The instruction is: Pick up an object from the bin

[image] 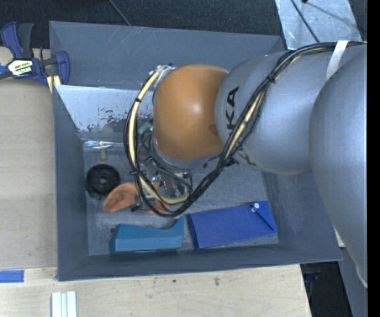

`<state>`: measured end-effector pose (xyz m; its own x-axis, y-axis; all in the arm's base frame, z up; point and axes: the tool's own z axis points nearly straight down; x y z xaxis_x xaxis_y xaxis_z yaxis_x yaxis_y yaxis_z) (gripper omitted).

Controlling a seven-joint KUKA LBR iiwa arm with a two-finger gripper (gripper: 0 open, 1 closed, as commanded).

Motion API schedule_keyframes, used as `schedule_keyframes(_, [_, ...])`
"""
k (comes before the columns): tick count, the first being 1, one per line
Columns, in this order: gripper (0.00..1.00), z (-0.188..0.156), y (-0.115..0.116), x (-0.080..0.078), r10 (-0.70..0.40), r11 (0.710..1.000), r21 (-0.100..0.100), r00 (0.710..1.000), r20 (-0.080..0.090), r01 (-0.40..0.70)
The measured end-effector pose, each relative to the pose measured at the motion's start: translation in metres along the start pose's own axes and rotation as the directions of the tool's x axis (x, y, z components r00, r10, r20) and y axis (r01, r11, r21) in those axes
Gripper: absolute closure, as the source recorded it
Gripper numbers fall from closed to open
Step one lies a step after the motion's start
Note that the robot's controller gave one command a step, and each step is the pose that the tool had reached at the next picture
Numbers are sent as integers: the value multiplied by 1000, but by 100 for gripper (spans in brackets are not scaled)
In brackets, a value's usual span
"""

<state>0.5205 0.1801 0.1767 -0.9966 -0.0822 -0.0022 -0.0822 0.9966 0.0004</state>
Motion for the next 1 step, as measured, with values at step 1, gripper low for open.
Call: schedule_keyframes(1, [100, 0, 0, 0, 0, 1000, 0, 1000, 0, 0])
